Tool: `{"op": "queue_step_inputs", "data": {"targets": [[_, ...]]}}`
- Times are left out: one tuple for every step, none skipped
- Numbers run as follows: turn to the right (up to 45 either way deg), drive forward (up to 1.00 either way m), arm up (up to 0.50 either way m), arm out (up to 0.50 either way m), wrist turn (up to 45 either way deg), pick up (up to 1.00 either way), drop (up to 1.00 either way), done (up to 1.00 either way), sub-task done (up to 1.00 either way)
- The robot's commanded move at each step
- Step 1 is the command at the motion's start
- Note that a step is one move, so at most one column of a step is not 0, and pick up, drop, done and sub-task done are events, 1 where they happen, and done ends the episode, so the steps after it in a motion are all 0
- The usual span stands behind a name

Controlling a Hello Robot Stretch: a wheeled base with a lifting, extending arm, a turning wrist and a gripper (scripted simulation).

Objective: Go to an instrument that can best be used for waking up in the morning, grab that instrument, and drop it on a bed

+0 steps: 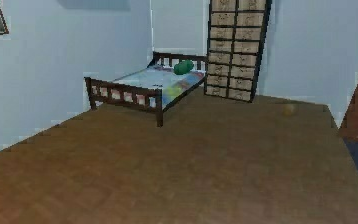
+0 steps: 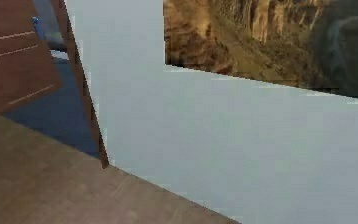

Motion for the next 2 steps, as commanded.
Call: {"op": "queue_step_inputs", "data": {"targets": [[-45.0,0.0,0.0,0.0,0.0,0.0,0.0,0.0,0.0],[-15.0,0.0,0.0,0.0,0.0,0.0,0.0,0.0,0.0]]}}
